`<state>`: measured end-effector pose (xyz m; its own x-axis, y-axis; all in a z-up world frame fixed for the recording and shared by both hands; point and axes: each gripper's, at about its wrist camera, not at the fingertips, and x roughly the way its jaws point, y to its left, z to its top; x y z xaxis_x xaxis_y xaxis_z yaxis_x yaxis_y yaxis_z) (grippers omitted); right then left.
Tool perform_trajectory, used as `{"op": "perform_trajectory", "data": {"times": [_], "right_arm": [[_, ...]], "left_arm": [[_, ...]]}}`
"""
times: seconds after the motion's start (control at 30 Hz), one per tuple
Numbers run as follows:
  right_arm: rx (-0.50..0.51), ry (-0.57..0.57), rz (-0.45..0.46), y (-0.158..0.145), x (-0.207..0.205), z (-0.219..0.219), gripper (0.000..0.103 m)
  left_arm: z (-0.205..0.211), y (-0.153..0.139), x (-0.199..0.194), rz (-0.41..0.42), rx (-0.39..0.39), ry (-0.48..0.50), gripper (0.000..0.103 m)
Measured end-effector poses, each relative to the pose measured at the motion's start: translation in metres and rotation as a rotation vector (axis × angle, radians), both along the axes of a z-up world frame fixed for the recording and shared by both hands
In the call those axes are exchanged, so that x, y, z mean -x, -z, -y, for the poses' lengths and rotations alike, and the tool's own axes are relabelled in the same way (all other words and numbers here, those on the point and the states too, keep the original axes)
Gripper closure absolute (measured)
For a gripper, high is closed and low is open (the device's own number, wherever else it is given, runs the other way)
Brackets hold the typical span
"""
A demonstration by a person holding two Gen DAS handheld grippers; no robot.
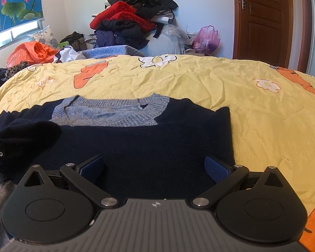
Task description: Fold small clothes
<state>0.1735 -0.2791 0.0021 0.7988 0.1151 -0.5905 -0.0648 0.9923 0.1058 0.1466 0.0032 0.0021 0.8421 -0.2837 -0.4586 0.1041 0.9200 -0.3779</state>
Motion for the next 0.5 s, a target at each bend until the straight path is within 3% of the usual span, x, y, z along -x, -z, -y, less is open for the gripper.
{"op": "perform_trajectory", "data": {"times": [0.07, 0.17, 0.27, 0.33, 0.43, 0.5], "right_arm": [[-0.098, 0.014, 0.002, -0.017, 0.001, -0.003, 0.005], [-0.417, -0.076, -0.026, -0.039, -0.003, -0.010, 0.002], [-0.679, -0.190, -0.220, -0.032, -0.029, -0.028, 0.008], [-0.758, -0.198, -0.329, -0.018, -0.047, -0.041, 0.016], [-0.772, -0.180, -0.395, -0.004, -0.063, -0.056, 0.035], [-0.795, -0.180, -0.417, 0.002, -0.069, -0.062, 0.078]], "left_arm": [[0.003, -0.001, 0.002, 0.014, -0.007, 0.005, 0.099], [0.005, -0.004, 0.003, 0.035, -0.008, 0.014, 0.099], [0.004, -0.004, 0.004, 0.041, -0.003, 0.022, 0.099], [0.004, -0.004, 0.005, 0.048, 0.000, 0.025, 0.099], [0.005, -0.005, 0.008, 0.065, -0.007, 0.031, 0.099], [0.006, -0.005, 0.008, 0.066, -0.009, 0.040, 0.099]]}}
